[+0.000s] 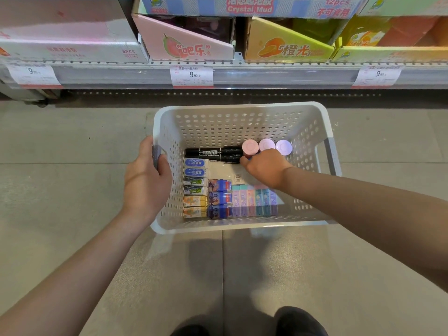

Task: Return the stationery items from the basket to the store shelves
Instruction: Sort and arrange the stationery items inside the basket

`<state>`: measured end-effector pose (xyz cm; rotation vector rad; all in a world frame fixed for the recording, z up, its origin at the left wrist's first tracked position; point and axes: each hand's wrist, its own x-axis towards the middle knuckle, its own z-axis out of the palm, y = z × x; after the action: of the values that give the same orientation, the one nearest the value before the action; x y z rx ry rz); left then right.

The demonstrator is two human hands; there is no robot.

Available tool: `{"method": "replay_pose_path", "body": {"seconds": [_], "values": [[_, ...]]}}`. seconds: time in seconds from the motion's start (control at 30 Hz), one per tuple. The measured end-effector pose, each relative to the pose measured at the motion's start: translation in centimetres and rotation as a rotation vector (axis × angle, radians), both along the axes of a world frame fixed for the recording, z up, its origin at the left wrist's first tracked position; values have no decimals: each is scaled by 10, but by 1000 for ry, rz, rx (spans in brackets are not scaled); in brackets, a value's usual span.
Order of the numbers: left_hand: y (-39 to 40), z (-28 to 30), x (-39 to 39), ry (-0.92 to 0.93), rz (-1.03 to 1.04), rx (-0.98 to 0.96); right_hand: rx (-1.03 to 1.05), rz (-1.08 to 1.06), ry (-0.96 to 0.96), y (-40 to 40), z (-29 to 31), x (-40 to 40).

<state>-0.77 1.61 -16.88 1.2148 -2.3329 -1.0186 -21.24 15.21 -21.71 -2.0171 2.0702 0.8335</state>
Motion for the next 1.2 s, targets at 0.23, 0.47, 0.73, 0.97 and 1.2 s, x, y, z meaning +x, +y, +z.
{"method": "replay_pose_path", "body": {"seconds": [0.23, 0.47, 0.73, 0.97, 1.2], "values": [[-3, -5, 1, -27, 3, -36, -4, 38, -23, -8, -6, -7], [-2, -3, 1, -48, 21, -45, 40, 29, 13, -9, -4, -7], [1, 0, -1, -88, 44, -55, -232, -403, -877, 7, -2, 8], [1, -1, -1, -81, 49, -48, -112, -1117, -1493, 10, 10, 12], [1, 0, -1, -70, 50, -44, -344, -694, -1030, 4, -5, 8]]}}
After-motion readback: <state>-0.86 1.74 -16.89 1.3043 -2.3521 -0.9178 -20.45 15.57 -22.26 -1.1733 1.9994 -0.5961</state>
